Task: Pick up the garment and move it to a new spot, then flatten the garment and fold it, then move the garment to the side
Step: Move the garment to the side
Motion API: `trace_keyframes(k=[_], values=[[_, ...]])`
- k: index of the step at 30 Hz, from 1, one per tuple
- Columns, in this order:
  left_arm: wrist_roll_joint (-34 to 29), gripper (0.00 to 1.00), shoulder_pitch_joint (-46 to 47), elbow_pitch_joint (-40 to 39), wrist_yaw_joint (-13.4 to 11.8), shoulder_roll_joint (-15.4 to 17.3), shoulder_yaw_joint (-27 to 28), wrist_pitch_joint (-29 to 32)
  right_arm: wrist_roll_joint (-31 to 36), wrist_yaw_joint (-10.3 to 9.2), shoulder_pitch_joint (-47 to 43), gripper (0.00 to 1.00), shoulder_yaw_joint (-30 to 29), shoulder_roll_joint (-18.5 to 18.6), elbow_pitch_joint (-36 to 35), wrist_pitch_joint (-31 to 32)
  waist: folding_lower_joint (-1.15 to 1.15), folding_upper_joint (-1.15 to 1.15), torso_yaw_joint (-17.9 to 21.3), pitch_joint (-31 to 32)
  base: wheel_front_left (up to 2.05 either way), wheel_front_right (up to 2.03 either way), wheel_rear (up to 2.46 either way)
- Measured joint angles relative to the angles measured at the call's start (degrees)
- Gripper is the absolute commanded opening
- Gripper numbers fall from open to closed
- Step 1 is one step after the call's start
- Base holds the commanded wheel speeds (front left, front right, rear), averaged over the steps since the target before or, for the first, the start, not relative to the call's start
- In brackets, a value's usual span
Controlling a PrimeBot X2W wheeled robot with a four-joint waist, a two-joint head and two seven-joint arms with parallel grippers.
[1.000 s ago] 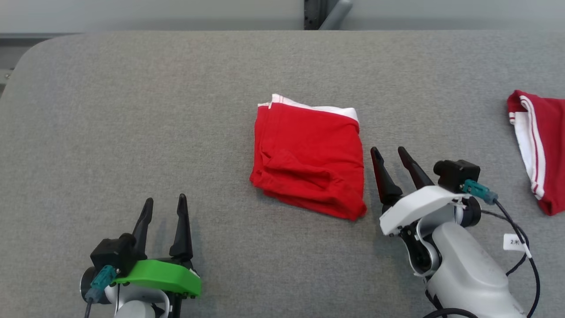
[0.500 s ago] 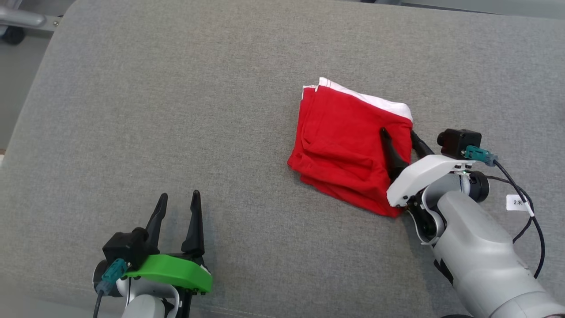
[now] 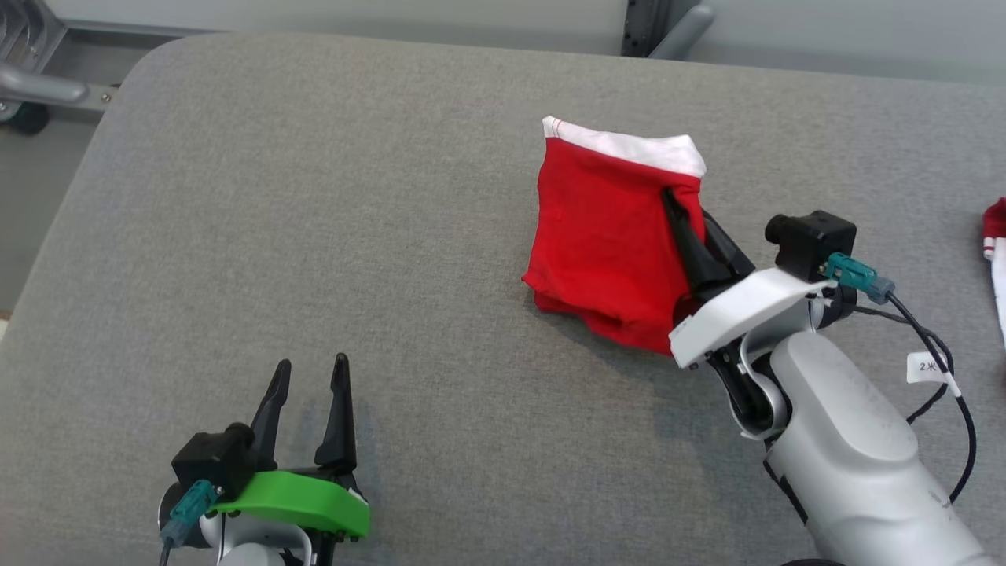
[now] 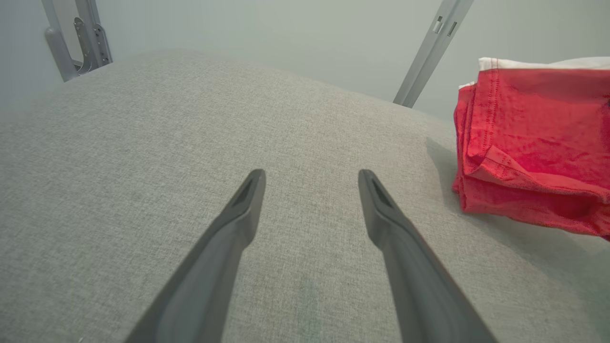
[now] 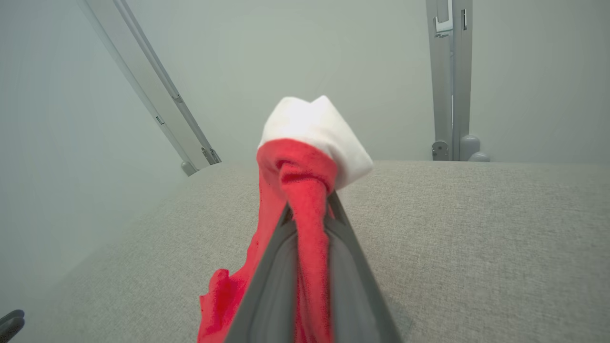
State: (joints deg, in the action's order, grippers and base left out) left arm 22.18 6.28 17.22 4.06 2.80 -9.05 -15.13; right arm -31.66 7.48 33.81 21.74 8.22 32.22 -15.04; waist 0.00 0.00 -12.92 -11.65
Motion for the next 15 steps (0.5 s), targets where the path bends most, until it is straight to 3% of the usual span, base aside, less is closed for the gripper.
trace_keyframes(k=[7, 15], values=[[-0.04, 1.0, -2.11, -1.11, 0.49, 0.02, 0.7, 0.0, 2.08, 0.02, -9.82, 0.0, -1.32, -1.75, -6.13, 0.0, 0.0, 0.0, 5.09, 4.08, 0.0, 0.0, 0.0], [-0.2, 1.0, -2.24, -2.68, 0.86, 0.02, 0.62, 0.0, 2.29, 0.01, -17.28, 0.0, -5.2, -3.02, -6.33, 0.0, 0.0, 0.0, 15.09, 6.81, 0.0, 0.0, 0.0]])
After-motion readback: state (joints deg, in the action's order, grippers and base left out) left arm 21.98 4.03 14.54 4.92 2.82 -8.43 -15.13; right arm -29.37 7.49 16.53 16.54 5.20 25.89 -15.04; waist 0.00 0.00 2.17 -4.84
